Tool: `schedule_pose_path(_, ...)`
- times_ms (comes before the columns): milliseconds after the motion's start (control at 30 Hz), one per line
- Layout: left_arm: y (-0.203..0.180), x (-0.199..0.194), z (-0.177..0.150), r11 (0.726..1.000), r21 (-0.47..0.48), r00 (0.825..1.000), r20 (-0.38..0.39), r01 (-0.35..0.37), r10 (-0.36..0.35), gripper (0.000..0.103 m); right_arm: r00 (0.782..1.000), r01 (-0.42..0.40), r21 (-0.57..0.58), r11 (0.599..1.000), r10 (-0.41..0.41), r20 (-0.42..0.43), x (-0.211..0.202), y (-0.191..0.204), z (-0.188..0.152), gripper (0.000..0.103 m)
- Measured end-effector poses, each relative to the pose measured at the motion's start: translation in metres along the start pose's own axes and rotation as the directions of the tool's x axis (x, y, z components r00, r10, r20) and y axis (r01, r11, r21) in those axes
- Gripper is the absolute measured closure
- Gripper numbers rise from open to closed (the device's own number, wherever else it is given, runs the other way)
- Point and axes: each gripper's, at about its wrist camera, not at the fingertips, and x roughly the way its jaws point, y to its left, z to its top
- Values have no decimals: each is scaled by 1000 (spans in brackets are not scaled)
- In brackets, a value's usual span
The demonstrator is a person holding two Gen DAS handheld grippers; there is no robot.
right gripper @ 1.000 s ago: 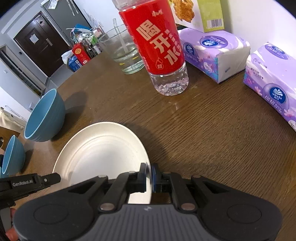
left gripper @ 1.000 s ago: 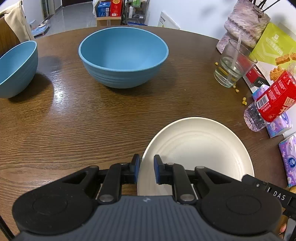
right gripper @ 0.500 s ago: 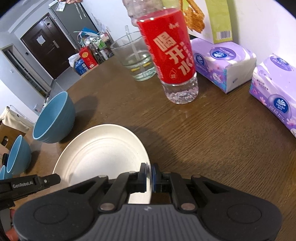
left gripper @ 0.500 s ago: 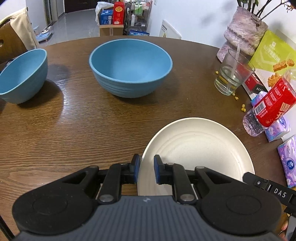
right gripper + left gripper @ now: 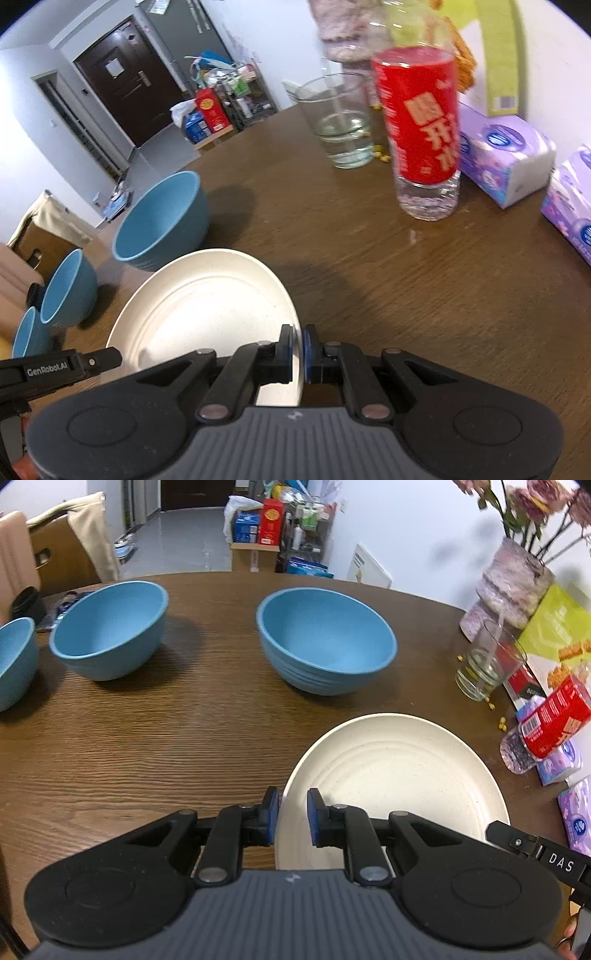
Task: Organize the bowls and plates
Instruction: 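Carry the gripped plate with both grippers back toward the plate stack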
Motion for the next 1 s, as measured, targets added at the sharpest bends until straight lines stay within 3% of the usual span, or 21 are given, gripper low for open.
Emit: schedule_pose_path(1000, 106, -69, -27, 981, -182, 994, 74, -71, 86, 86, 994, -112, -177, 978, 108, -34, -18, 108, -31, 97)
